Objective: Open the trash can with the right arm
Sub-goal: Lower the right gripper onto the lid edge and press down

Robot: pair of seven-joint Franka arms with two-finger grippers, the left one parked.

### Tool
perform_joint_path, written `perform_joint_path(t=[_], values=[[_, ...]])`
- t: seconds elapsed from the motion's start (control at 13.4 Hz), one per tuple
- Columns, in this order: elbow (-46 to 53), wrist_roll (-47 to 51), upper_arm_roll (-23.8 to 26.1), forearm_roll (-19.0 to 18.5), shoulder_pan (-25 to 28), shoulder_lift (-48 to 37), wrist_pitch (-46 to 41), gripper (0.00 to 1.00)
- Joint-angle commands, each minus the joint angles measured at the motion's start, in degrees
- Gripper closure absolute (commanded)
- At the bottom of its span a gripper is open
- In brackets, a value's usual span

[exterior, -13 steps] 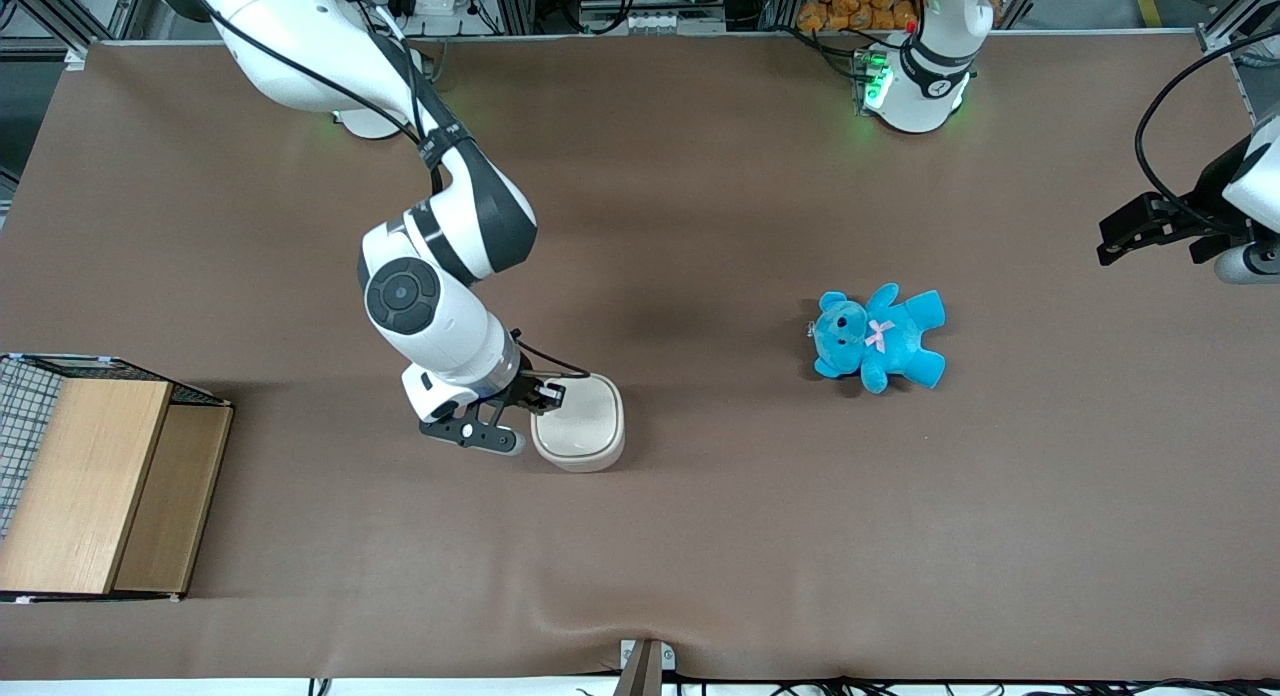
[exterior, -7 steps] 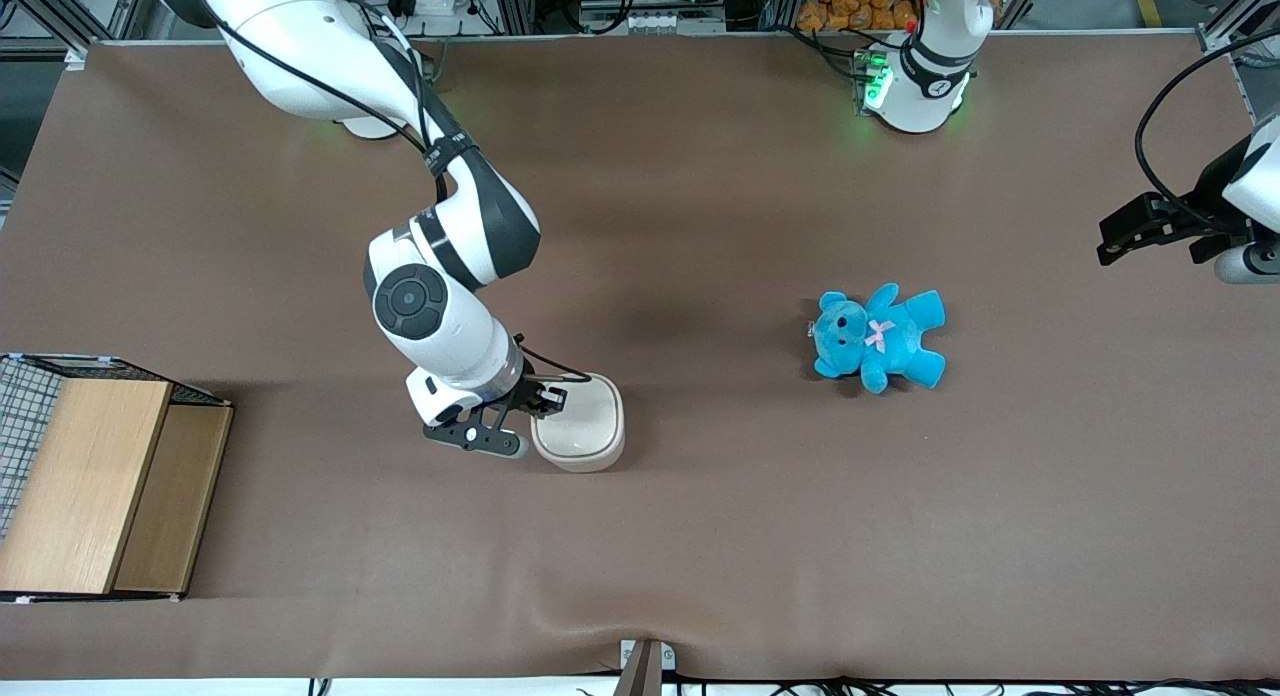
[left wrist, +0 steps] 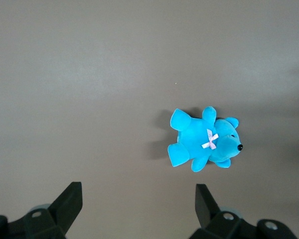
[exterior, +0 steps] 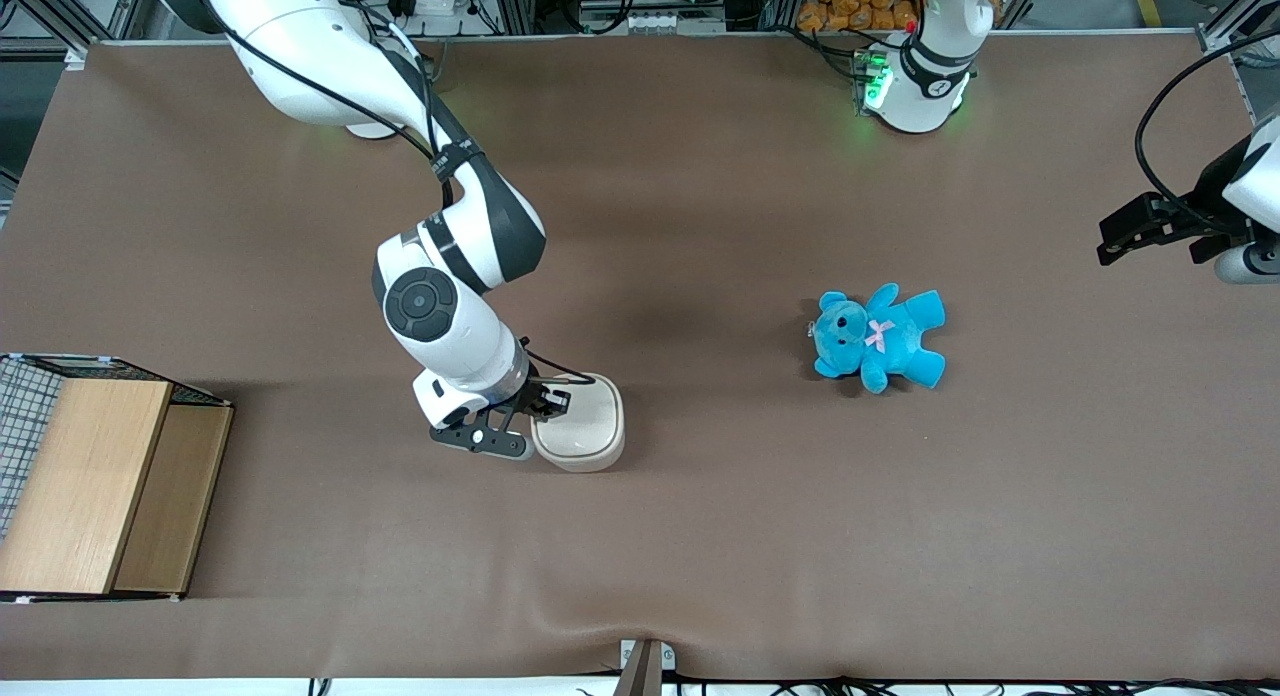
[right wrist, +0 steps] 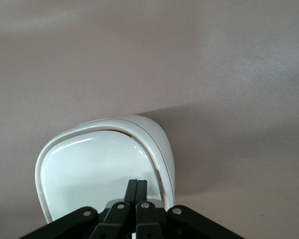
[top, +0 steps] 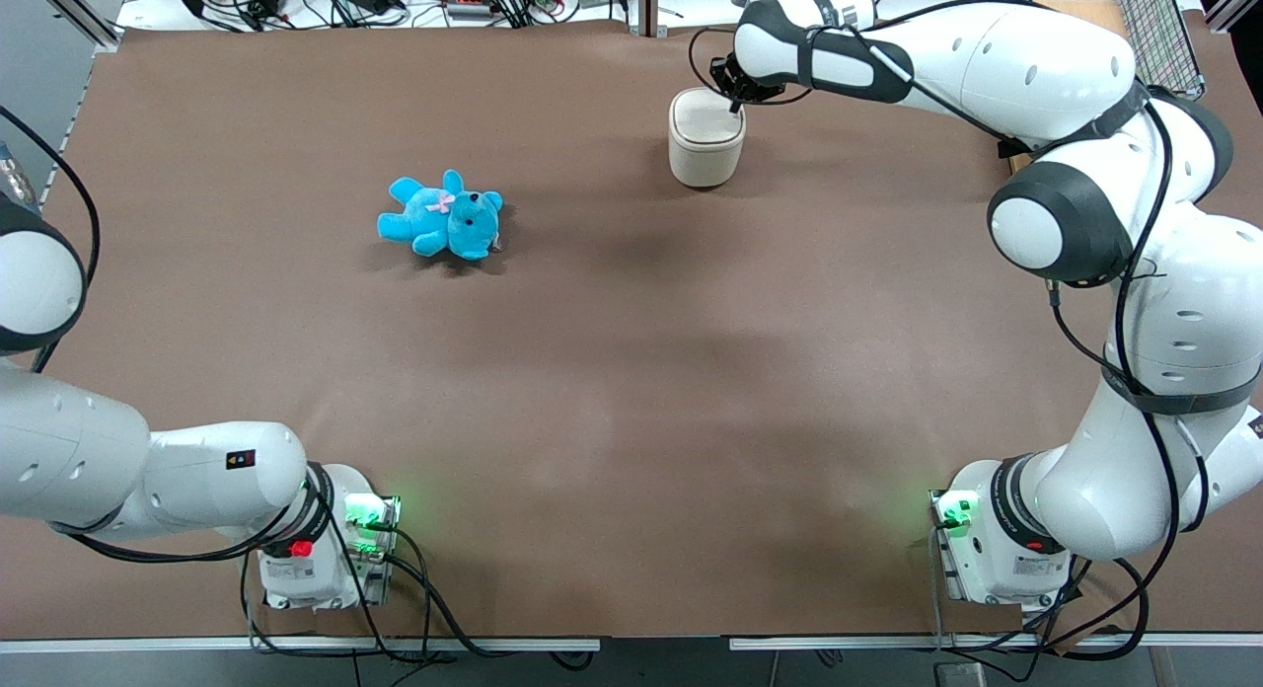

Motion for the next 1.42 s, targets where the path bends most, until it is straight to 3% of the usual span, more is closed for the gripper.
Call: perform_joint_path(t=[0.0,0.37,1.34], values=[[1.8,0.3,-0.5,-1.0,0.7,1.5,0.2,1.0],[1.3,0.4,-0.5,-3.1,1.0,2.4,3.4,1.0],[0.0,0.8,-0.7,-4.3,1.1,2.6,3.5,1.0]])
